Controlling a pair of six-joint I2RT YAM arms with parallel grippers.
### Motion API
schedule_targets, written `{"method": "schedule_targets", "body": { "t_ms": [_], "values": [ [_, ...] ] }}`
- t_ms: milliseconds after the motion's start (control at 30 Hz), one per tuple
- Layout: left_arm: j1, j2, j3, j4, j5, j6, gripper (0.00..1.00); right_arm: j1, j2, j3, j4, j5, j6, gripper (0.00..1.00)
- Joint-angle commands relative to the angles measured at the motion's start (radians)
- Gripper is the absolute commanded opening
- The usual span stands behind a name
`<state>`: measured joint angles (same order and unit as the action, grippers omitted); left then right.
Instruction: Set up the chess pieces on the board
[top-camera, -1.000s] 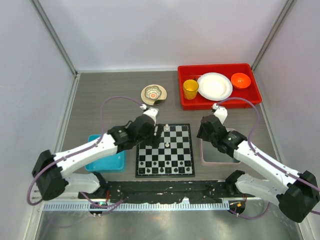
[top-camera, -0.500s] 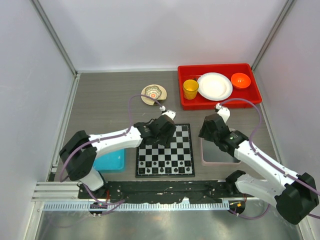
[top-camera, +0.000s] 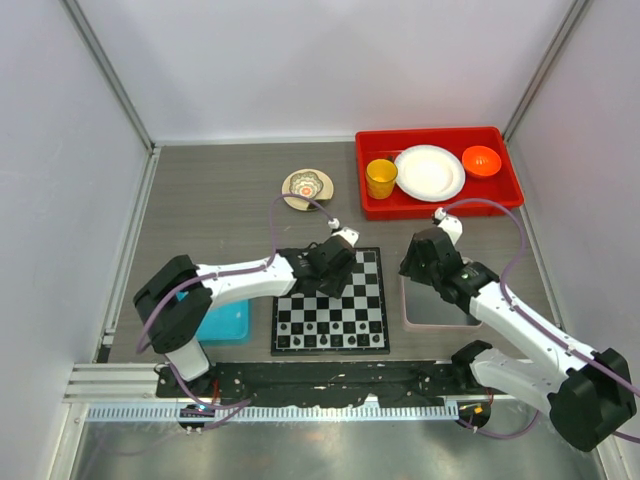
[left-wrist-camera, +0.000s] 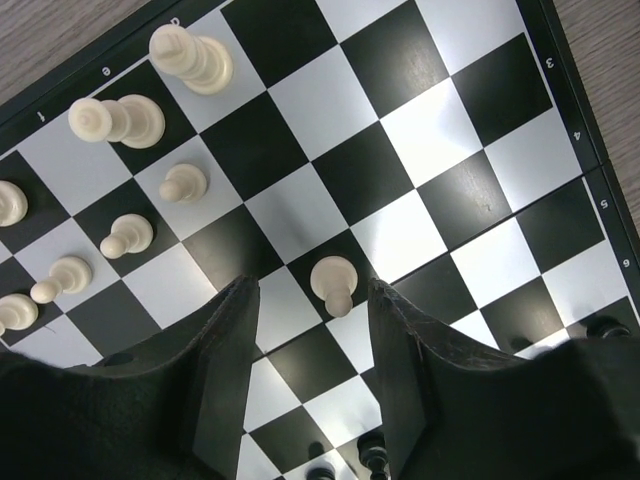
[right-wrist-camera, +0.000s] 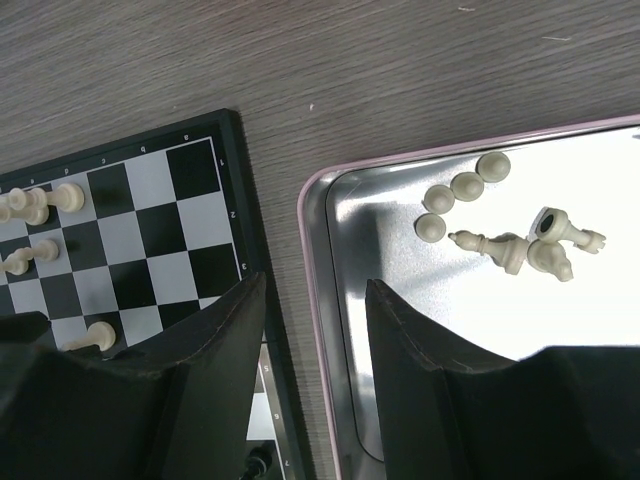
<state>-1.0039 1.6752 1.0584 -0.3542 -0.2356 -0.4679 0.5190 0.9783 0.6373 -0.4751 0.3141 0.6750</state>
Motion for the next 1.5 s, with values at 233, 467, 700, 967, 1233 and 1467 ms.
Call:
{"method": "schedule_targets", "body": {
  "t_ms": [233,467,700,967,1233,1467],
  "values": [
    [-0.005,0.037,0.06,0.046,-0.005,0.014,0.45,-0.016,-0.026,-0.004,0.029,-0.009,-0.02,0.5],
    [-0.004,0.035,0.061,0.04,-0.001,0.017,0.4,-0.02,-0.026,-0.01,0.03,-0.012,-0.02,0.5],
    [-0.004,0.023,0.055,0.035,0.002,0.018,0.25,-0.022,-0.026,-0.013,0.029,-0.012,-0.022,0.5],
    [-0.004,-0.002,0.078,-0.009,0.002,0.018,0.0,-0.024,-0.03,-0.016,0.029,-0.018,-0.02,0.5],
    [-0.004,-0.089,0.169,-0.13,-0.019,0.037,0.0,-0.025,-0.007,-0.008,0.004,-0.055,-0.011,0.46],
    [-0.002,-0.189,0.239,-0.241,-0.088,0.049,0.0,-0.025,-0.01,0.036,-0.049,-0.059,-0.022,0.44]
  ]
}}
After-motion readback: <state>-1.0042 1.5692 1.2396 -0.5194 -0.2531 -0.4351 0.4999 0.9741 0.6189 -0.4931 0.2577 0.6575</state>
